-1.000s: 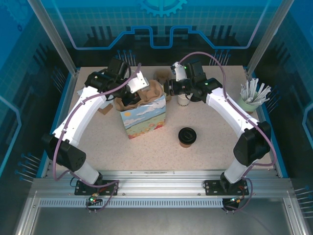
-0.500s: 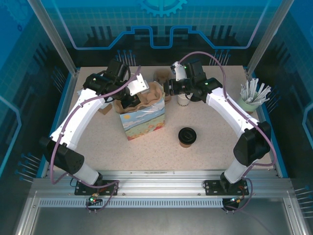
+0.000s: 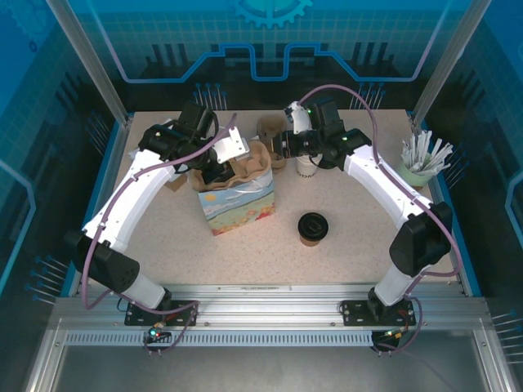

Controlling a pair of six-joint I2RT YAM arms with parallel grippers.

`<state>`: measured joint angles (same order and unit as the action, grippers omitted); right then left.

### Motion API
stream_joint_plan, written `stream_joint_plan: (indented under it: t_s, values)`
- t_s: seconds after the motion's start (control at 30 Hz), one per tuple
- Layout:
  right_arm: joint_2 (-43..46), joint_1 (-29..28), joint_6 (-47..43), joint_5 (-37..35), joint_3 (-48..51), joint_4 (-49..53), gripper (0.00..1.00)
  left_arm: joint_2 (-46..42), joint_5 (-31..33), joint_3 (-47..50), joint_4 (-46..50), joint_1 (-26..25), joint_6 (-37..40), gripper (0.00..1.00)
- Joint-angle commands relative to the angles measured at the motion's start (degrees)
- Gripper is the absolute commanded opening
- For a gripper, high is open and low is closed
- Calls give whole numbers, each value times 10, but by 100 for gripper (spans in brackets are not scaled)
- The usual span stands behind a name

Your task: Pack the takeout coffee

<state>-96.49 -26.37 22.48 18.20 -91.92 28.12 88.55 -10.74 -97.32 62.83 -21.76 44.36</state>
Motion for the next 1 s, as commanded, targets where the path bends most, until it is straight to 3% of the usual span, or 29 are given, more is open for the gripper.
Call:
stream_joint_plan:
  t_s: [0.0,0.23,0.53,0.97]
  values:
    - [-7,-4,-10,3,-24,14,19,0,3,12,36,-4,11,24]
    - [14,6,-29,30,-34,1,29,0,-1,12,29,-4,10,24]
    - [-27,24,-80,228,-67,-84,56,-10,-6,18,12,-2,4,23]
    - [-160,17,-175,335,-219,29,67,-10,-3,13,13,0,-6,23]
